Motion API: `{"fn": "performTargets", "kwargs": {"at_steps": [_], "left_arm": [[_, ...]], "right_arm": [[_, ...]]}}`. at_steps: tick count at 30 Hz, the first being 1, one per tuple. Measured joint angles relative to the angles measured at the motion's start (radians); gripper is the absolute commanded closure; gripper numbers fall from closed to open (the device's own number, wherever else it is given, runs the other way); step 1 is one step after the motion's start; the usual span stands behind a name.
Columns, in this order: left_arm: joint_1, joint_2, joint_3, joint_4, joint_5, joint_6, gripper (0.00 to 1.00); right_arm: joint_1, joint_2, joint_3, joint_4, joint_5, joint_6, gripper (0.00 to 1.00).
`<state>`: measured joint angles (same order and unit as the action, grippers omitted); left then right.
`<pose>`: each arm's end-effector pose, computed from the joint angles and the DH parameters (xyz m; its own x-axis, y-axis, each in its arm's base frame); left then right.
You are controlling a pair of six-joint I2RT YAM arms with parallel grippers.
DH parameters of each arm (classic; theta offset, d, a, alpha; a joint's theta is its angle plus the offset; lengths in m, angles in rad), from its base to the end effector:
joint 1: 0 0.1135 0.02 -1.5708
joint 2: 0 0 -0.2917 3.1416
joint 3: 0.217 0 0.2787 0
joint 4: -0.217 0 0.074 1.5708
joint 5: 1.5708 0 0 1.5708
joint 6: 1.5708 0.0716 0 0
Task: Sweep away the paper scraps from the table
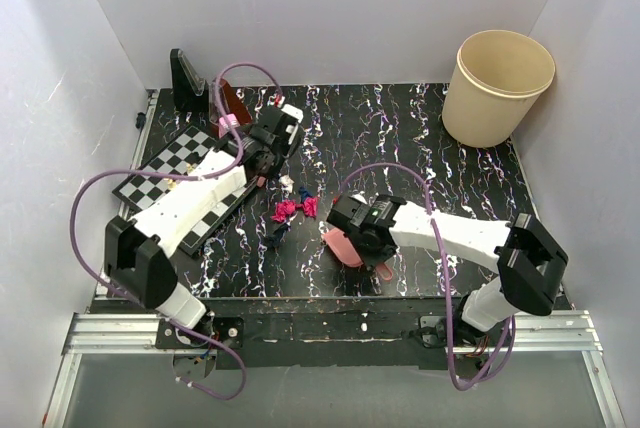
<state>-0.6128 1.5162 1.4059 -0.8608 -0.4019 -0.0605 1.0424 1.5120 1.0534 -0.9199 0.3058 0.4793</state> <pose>0.3107 -0.1842 0.3190 -0.6951 0.4207 -0.5829 0.3073 0.9069 0.2882 0.1702 0.2488 0.1984 -0.8055 -0.5075 -0.3059 -0.4768 0.8616 -0.1741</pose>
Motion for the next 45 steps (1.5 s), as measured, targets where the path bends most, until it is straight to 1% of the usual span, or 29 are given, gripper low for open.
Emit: {"fn": "performTargets", "kwargs": {"at_steps": [4,8,11,15,18,24,30,37,43,45], "left_arm": [[-0.015,0.119,0.103,-0.071,-0.021,0.053,1.0],[-0.035,0.268,0.203,-0.146,-0.029,0.088,1.0],[-0.053,0.365,0.27,-0.211,-0.036,0.108,1.0],[-0.093,0.453,0.361,-0.274,-0.055,0.132,1.0],[-0.117,0.488,0.406,-0.315,-0.011,0.145,1.0],[-0.136,0.476,0.429,-0.37,0.069,0.122,1.0],[-0.137,0.402,0.423,-0.426,0.075,0.021,1.0],[-0.14,0.26,0.397,-0.474,-0.066,-0.193,1.0],[-0.14,0.143,0.355,-0.484,-0.195,-0.436,1.0],[-0.14,0.11,0.32,-0.48,-0.205,-0.506,1.0]], "right_arm": [[0.031,-0.012,0.0,0.005,-0.076,-0.014,0.99],[0.042,-0.054,-0.024,0.049,-0.181,-0.038,0.99],[0.047,-0.065,-0.036,0.076,-0.233,-0.049,0.99],[0.053,-0.065,-0.041,0.097,-0.277,-0.068,0.99],[0.059,-0.065,-0.051,0.112,-0.299,-0.076,0.99],[0.065,-0.066,-0.078,0.132,-0.316,-0.086,0.99],[0.065,-0.078,-0.096,0.144,-0.317,-0.087,0.99],[0.065,-0.104,-0.103,0.146,-0.312,-0.085,0.99],[0.066,-0.106,-0.103,0.143,-0.275,-0.075,0.99],[0.066,-0.106,-0.103,0.138,-0.259,-0.071,0.99]]}}
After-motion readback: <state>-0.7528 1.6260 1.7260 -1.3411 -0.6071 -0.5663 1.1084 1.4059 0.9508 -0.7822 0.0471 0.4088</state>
